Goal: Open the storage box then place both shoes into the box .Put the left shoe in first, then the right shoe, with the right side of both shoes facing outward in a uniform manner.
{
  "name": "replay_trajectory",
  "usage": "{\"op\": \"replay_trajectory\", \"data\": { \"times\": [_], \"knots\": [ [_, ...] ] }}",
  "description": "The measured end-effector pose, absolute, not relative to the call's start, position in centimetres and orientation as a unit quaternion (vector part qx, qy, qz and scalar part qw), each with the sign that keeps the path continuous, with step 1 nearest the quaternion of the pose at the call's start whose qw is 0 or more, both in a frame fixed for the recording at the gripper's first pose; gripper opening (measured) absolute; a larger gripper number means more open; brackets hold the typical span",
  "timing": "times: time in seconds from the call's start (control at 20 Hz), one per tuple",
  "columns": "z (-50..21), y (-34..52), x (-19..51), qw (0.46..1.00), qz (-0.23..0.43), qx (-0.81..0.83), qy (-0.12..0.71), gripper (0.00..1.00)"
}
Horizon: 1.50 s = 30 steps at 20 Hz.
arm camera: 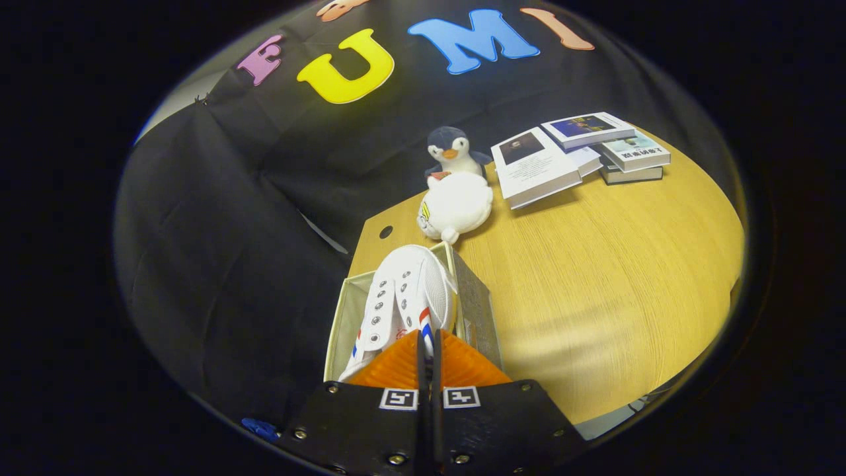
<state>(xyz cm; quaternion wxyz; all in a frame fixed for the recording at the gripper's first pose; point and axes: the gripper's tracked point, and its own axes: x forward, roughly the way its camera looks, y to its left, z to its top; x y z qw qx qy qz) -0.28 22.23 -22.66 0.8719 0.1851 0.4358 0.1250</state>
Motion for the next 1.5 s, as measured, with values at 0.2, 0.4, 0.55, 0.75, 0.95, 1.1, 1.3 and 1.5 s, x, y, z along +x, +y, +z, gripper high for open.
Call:
{"op": "replay_trajectory", "data": {
  "times": [0.2,0.4,0.55,0.75,0.95,1.1,1.3,1.5],
  "knots": [
    [-23.3,22.5,-0.8,0.885,0.118,0.134,0.429,0.01],
    [-22.5,23.2,-0.8,0.897,0.133,0.113,0.407,0.55],
    [-20.5,21.5,-0.2,0.913,0.128,0.092,0.377,0.99],
    [-16.8,18.9,0.6,0.933,0.125,0.081,0.329,0.99],
    [-13.4,15.2,1.5,0.95,0.114,0.06,0.286,0.99],
    [-11.2,12.0,2.0,0.96,0.101,0.039,0.257,0.99],
    [-8.5,8.1,2.1,0.971,0.094,0.005,0.222,0.99],
    [-5.9,4.3,2.5,0.982,0.073,-0.03,0.174,0.99]
  ]
}}
